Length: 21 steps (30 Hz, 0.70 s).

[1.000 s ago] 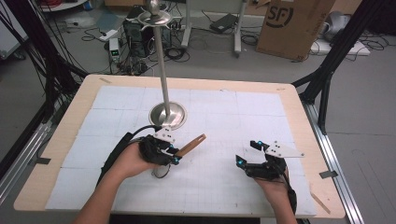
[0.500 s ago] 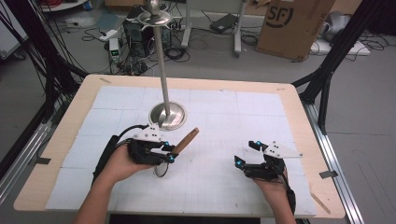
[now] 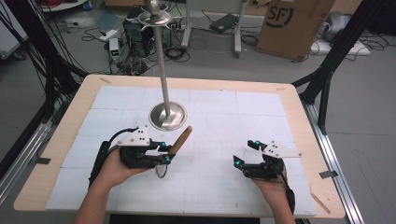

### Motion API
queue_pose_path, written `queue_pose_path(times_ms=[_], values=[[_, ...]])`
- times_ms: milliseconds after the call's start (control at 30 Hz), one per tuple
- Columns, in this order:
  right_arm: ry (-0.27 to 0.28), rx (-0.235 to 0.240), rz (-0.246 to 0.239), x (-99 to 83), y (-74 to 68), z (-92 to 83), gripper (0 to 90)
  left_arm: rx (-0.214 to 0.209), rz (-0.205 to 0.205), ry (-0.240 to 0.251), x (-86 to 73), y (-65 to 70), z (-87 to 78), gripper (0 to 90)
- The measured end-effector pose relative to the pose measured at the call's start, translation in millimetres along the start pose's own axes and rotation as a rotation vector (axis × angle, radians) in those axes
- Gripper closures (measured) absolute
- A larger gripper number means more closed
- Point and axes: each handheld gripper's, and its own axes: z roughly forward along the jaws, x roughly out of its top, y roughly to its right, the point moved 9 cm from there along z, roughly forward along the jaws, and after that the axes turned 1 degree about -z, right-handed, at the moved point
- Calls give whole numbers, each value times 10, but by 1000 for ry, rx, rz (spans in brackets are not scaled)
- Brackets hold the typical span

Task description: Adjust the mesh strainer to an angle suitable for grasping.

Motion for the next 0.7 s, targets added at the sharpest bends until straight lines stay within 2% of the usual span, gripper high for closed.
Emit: queue_pose_path(times_ms=[133, 467, 567, 700], values=[[-3, 8, 3, 1, -24, 16, 151, 3, -3, 16, -11, 7, 34, 684], [23, 15, 0, 63, -47, 4, 151, -18, -1, 64, 11, 36, 73, 684], [33, 37, 0, 97, -79, 6, 152, -33, -10, 89, 29, 42, 63, 684], [47, 68, 4, 155, -136, 12, 151, -40, -8, 99, 35, 43, 54, 684]])
